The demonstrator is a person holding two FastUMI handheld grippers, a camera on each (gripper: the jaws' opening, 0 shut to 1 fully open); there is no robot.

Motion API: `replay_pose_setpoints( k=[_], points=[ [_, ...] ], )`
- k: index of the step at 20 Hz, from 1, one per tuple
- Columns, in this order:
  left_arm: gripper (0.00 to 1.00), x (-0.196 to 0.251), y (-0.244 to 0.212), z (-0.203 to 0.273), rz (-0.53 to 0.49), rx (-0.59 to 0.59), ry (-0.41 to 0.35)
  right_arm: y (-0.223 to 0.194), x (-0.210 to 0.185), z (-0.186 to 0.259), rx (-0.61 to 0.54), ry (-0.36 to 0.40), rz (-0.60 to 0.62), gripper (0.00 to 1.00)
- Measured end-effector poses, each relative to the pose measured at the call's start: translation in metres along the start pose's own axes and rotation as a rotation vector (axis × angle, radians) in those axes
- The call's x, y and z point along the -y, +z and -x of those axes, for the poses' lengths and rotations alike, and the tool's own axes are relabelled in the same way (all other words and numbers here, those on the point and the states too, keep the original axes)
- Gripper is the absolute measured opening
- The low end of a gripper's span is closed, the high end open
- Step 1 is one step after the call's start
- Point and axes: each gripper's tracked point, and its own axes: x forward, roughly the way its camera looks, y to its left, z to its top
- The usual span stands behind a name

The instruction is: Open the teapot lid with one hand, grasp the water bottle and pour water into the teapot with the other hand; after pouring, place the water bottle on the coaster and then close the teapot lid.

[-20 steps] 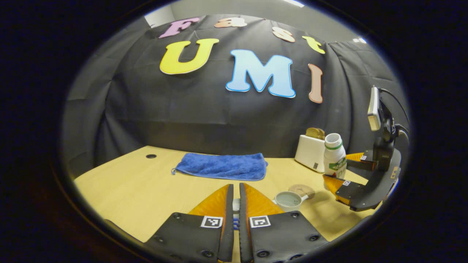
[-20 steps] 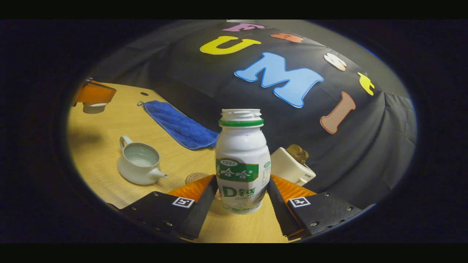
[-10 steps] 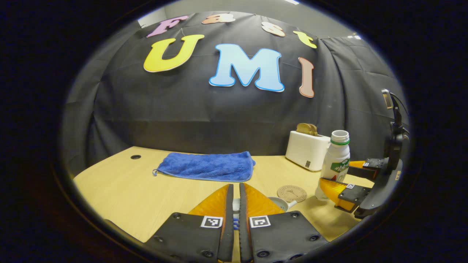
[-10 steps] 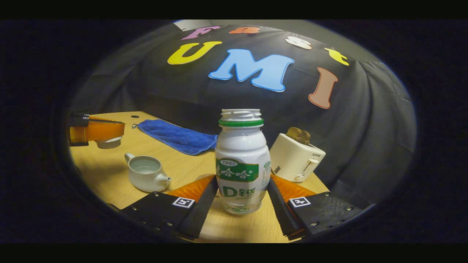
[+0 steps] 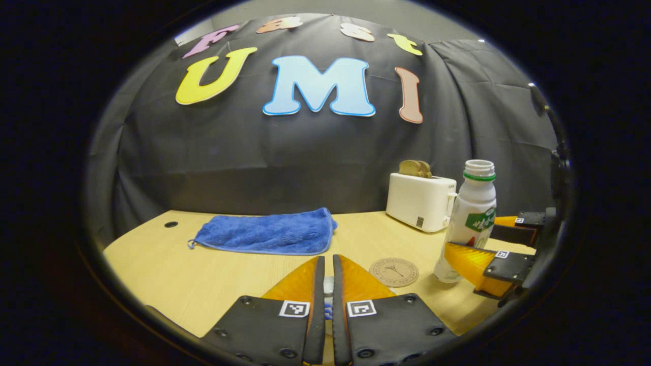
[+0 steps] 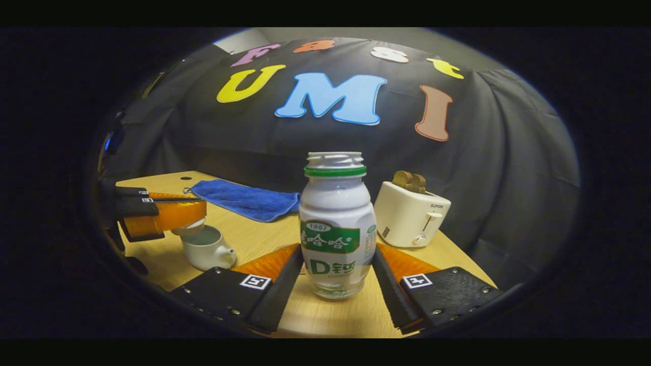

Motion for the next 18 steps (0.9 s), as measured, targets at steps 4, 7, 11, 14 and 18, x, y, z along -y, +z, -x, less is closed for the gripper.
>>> replay_pose_setpoints(
  k=[4,7,11,14,18],
  points=[
    [0.13,0.007,0.002,-0.005,-0.022,0.005,0.004,-0.005,0.001,0.000,-0.008,0.015,-0.024,0.79],
    [0.10,0.014,0.002,-0.007,-0.024,0.010,-0.003,-0.003,0.002,0.002,-0.004,0.017,-0.026,0.79],
    [0.10,0.016,-0.002,-0.009,-0.038,0.002,0.002,-0.002,0.002,0.004,0.004,0.017,-0.032,0.79],
    [0.13,0.017,-0.008,-0.011,-0.033,-0.011,0.002,-0.003,0.000,0.004,0.002,0.023,-0.034,0.79],
    [0.17,0.017,-0.013,-0.013,-0.037,-0.020,0.010,-0.006,-0.002,0.003,-0.004,0.030,-0.040,0.79]
  ],
)
